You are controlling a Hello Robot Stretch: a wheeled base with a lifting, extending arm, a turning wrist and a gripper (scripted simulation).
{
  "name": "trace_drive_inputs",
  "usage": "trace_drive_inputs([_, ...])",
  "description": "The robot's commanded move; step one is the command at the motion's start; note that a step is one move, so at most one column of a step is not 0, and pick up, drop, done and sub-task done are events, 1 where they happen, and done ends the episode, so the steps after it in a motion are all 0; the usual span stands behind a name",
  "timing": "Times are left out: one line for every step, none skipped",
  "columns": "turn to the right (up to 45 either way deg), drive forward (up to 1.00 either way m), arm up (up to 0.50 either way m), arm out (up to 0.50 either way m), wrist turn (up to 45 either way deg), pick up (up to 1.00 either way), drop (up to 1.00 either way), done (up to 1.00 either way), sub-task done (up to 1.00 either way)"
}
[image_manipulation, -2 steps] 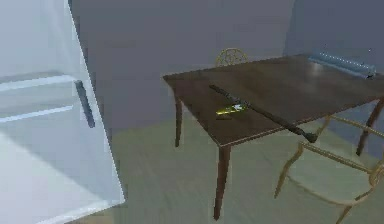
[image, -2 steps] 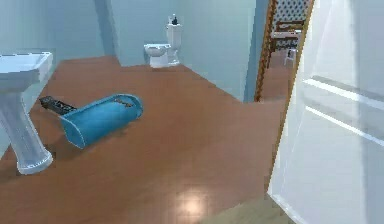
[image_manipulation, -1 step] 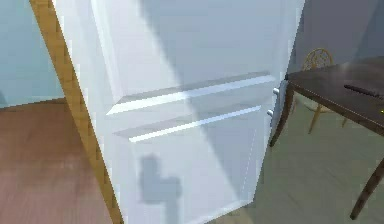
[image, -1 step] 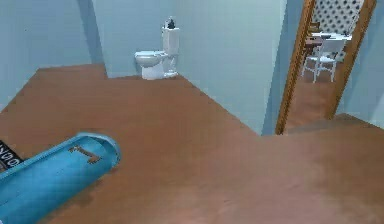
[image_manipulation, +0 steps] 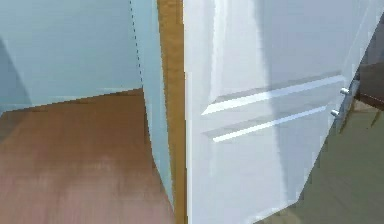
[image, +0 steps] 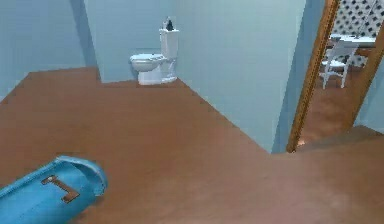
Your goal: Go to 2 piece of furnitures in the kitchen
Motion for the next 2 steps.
trace_drive_inputs([18.0, 0.0, 0.0, 0.0, 0.0, 0.0, 0.0, 0.0, 0.0])
trace_drive_inputs([0.0, 0.45, 0.0, 0.0, 0.0, 0.0, 0.0, 0.0, 0.0])
